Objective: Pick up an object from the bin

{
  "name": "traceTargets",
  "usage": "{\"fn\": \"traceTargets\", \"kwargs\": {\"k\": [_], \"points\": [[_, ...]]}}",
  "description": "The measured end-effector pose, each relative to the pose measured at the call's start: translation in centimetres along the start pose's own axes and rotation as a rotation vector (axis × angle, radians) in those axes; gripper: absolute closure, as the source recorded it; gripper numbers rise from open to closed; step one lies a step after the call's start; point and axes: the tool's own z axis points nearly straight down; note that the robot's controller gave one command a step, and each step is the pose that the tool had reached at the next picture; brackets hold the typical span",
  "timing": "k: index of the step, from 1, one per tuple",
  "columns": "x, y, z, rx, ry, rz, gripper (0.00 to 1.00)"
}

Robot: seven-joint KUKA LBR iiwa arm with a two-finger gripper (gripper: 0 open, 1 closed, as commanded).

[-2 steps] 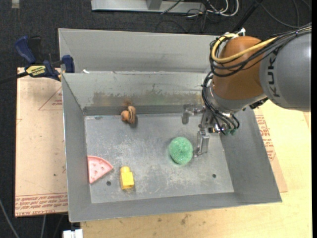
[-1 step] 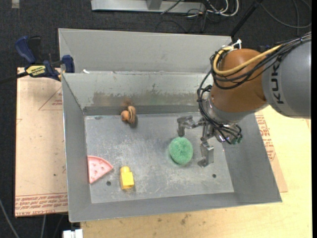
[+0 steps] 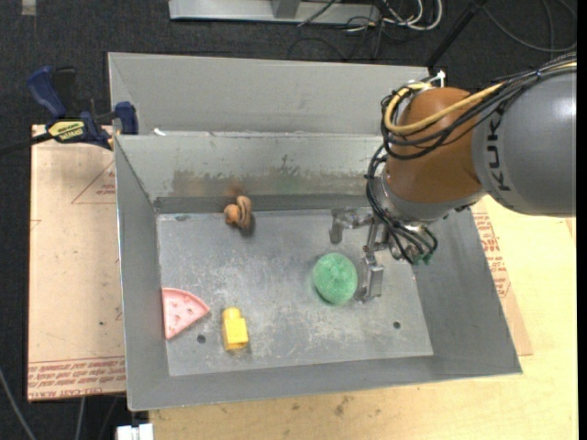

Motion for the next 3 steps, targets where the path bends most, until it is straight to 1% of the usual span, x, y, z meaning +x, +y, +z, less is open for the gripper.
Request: {"fn": "traceTargets", "kwargs": {"k": [1,2,3], "points": [[-0.6,-0.3,4.9,0.0,0.001,-0.06,0.0],[0.6,0.2,6.9,0.001,-0.005,0.101,1.0],[0.6,0.2,6.9,0.001,-0.005,0.1,1.0]]}}
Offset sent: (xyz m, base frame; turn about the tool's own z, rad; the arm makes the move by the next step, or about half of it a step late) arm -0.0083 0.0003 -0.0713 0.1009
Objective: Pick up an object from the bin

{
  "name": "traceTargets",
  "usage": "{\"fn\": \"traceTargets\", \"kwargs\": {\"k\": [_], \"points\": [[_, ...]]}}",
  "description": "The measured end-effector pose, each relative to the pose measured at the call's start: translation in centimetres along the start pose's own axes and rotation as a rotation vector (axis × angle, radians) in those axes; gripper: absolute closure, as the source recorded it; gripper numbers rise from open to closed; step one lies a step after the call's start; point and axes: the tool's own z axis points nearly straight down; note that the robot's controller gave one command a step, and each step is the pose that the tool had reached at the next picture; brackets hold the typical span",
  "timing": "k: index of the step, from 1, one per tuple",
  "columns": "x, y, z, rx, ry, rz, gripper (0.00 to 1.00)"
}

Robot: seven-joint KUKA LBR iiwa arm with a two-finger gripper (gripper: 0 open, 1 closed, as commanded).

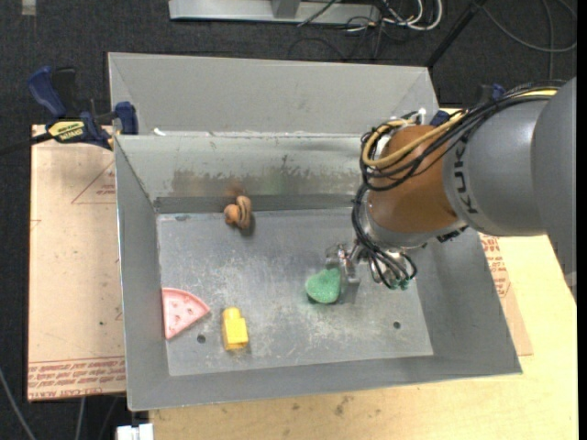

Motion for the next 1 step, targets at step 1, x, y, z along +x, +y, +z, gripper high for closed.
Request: {"fn": "traceTargets", "kwargs": {"k": [1], "points": [[0.13,0.02,-0.33,-0.001,0.005,0.0,1.0]]}}
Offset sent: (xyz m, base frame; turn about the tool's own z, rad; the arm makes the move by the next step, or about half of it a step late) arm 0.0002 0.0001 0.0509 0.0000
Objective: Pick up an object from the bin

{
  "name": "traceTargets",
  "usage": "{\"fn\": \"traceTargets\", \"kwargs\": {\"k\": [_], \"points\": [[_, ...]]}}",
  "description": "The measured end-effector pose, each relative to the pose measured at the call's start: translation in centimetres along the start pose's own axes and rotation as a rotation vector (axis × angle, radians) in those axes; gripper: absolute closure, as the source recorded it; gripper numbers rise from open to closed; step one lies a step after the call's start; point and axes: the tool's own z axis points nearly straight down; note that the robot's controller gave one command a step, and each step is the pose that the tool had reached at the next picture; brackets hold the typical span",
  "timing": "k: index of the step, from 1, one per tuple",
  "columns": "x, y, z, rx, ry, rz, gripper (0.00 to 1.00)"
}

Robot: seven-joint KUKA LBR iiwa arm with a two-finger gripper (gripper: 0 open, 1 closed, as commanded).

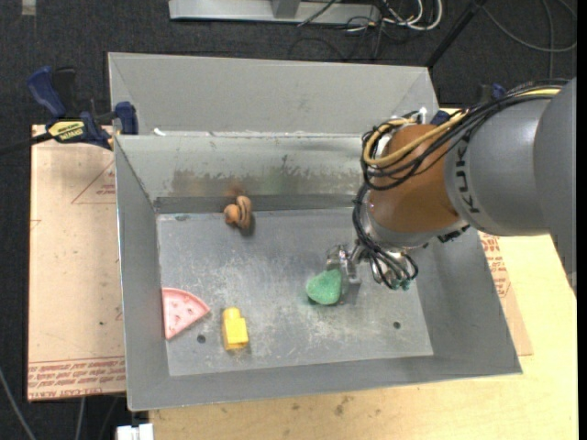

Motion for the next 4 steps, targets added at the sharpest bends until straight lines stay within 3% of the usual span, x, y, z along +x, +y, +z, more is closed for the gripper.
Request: {"fn": "traceTargets", "kwargs": {"k": [1,2,4], "points": [[0.2,0.0,-1.8,-0.001,0.01,-0.001,1.0],[-0.1,0.0,-3.4,0.0,-0.001,-0.001,1.0],[0.0,0.0,-4.5,0.0,0.0,-0.001,1.0]]}}
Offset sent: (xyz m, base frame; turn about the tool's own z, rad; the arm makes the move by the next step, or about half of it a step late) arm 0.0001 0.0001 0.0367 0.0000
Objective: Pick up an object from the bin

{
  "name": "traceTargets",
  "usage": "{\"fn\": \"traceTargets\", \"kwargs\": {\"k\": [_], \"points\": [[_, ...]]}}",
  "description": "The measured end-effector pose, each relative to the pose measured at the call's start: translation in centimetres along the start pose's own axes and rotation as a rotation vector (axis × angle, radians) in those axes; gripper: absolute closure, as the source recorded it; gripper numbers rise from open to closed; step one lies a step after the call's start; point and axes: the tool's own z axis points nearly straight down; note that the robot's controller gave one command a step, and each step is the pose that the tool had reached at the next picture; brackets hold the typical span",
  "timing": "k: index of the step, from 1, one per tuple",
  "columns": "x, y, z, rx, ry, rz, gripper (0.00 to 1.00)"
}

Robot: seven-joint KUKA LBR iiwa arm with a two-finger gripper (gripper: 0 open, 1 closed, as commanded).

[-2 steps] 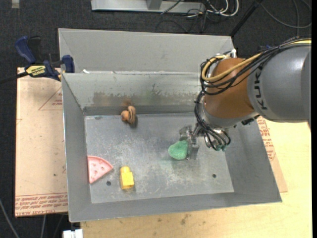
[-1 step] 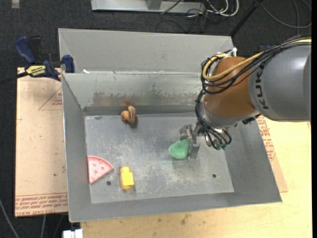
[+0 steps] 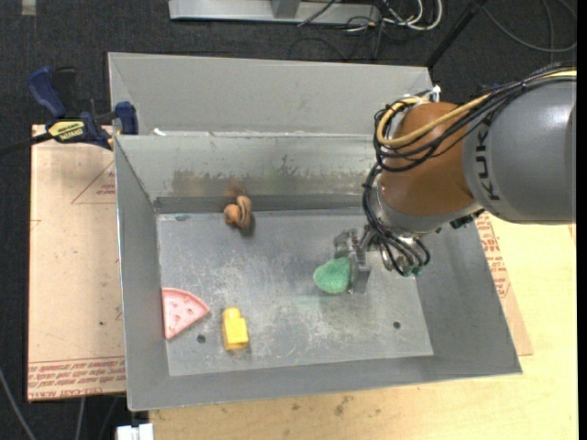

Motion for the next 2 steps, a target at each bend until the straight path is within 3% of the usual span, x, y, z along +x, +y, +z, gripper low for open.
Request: {"fn": "traceTargets", "kwargs": {"k": [2], "points": [[-0.11,0.01,-0.88,0.0,-0.002,0.0,1.0]]}}
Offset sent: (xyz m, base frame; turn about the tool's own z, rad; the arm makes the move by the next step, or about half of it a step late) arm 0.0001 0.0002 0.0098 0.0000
